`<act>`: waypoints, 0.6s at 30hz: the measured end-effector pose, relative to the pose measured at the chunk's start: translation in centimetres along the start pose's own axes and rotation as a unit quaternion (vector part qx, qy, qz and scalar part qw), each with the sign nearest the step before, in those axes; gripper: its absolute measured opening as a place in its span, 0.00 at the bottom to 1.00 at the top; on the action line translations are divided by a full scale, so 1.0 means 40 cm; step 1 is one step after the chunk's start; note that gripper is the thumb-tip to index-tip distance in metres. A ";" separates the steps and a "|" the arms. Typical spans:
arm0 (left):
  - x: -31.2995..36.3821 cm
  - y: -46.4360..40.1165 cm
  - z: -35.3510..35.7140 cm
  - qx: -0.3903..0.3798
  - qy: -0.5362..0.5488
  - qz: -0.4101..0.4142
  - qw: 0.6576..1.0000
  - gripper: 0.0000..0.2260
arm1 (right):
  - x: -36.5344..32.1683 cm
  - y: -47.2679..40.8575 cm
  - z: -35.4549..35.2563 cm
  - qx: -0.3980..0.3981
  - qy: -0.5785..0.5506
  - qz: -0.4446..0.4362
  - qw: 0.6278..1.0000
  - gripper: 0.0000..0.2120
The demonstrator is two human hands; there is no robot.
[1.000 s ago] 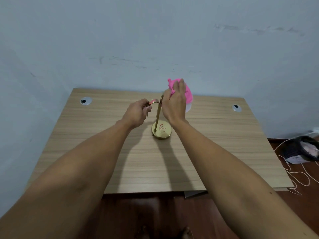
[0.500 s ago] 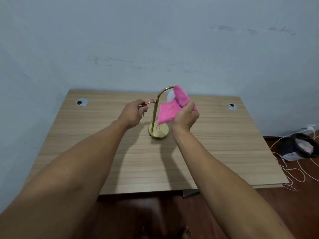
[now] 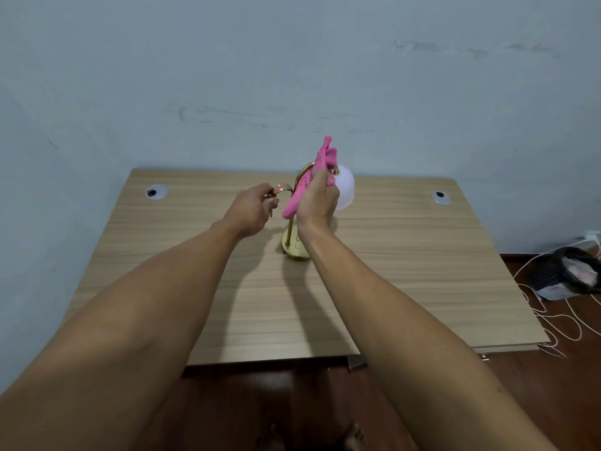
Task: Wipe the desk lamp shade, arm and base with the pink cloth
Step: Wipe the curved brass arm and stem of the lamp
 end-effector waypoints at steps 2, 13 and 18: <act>-0.003 -0.002 -0.003 0.000 -0.007 -0.007 1.000 0.05 | 0.009 0.000 -0.007 -0.004 0.032 -0.014 0.999 0.11; -0.007 -0.006 -0.010 0.002 -0.040 0.003 0.999 0.05 | 0.061 -0.069 -0.093 -0.127 0.134 0.076 0.980 0.13; -0.007 -0.005 -0.010 0.003 -0.037 0.006 0.999 0.05 | 0.004 -0.071 -0.139 -0.060 -0.012 0.047 0.997 0.16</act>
Point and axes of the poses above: each hand's wrist, its own y-axis away from the middle knuckle, its own z-axis out of the palm, x = y × z, the point moved 2 cm from there along -y, towards the middle knuckle, and after that the axes turned 1 degree about -z, right-handed, at the moved point
